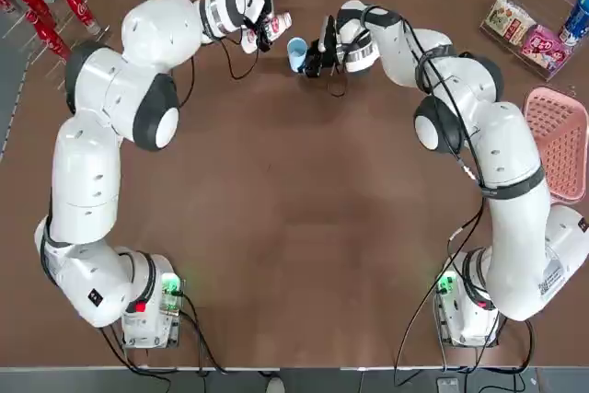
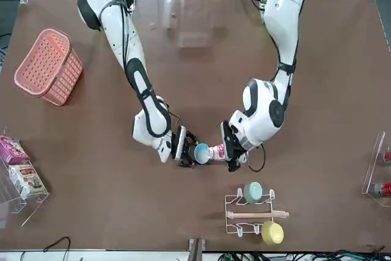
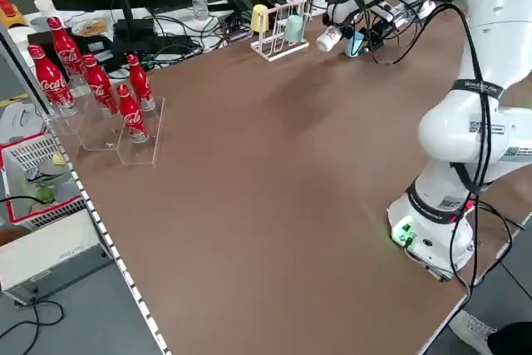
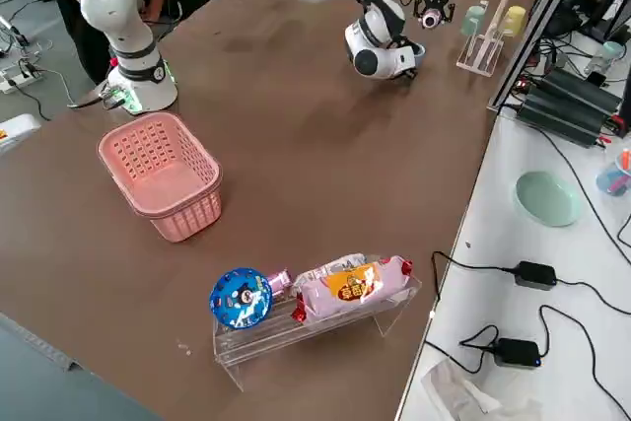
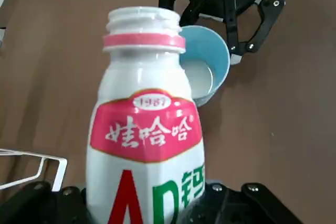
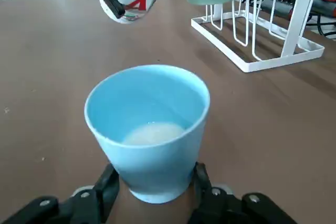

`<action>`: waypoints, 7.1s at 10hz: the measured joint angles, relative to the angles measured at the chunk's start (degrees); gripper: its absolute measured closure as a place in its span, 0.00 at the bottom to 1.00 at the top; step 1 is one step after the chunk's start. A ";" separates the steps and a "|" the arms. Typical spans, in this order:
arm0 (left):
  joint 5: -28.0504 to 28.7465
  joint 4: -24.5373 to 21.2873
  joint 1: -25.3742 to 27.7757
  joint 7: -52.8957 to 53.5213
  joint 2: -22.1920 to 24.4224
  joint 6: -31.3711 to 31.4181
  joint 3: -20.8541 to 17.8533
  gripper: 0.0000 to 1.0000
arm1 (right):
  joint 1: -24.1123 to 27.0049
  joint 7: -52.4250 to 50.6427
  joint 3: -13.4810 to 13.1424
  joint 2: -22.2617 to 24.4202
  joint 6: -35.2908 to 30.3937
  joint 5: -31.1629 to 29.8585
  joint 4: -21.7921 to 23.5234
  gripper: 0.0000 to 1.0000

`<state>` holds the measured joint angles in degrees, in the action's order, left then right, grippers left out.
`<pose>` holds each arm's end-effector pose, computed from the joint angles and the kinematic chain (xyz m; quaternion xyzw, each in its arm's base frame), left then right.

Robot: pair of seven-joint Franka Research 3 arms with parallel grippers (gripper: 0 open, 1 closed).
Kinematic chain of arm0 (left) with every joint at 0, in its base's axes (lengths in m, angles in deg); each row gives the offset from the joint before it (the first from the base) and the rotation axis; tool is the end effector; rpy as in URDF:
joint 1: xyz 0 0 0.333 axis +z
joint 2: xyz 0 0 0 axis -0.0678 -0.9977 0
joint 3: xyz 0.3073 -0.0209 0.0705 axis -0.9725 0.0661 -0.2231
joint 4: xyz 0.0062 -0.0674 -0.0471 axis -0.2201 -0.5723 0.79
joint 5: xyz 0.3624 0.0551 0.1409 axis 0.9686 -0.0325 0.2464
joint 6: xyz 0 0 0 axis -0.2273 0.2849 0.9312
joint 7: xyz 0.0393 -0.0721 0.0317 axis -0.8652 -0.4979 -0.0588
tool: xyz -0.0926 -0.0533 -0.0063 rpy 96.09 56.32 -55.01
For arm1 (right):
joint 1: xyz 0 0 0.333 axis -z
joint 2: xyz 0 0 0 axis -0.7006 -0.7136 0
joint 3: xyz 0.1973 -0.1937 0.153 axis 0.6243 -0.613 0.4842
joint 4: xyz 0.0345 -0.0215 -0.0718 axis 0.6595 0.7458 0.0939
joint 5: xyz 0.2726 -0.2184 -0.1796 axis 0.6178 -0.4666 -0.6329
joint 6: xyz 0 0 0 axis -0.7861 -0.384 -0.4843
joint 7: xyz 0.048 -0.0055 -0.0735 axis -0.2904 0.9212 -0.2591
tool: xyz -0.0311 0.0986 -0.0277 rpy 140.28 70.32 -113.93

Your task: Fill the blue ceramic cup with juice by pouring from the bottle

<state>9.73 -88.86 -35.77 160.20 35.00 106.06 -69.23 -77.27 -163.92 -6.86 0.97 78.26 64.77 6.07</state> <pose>0.6498 -0.3387 0.2622 0.7319 -0.6478 0.1839 0.1039 0.6309 0.3948 0.1100 -0.6952 -0.5211 -0.3758 0.3224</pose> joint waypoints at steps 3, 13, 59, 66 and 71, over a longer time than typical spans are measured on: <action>3.48 0.82 -2.89 -5.03 -0.87 0.00 -2.41 0.60 | 0.00 0.01 0.00 -0.01 0.04 0.00 0.00 0.42; 10.32 1.28 -5.04 -8.81 -2.98 -0.01 -4.32 0.60 | 0.00 0.01 -0.01 -0.04 0.04 0.00 0.00 0.43; -15.50 5.49 -1.80 1.61 -1.64 -7.09 -11.26 0.60 | 0.03 0.06 -0.10 -0.06 0.07 0.03 0.00 0.16; -20.48 -3.84 18.46 26.43 8.86 -25.73 -4.16 0.60 | 1.13 0.11 -0.49 0.91 0.13 0.02 0.29 0.00; -19.08 -8.76 43.88 43.01 10.95 -35.60 9.98 0.61 | 6.67 5.88 -0.88 8.67 0.13 -16.15 6.50 0.00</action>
<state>-9.35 -97.62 8.11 203.21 45.95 70.46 -59.25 -70.60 -158.05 -7.74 9.64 78.39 48.62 12.57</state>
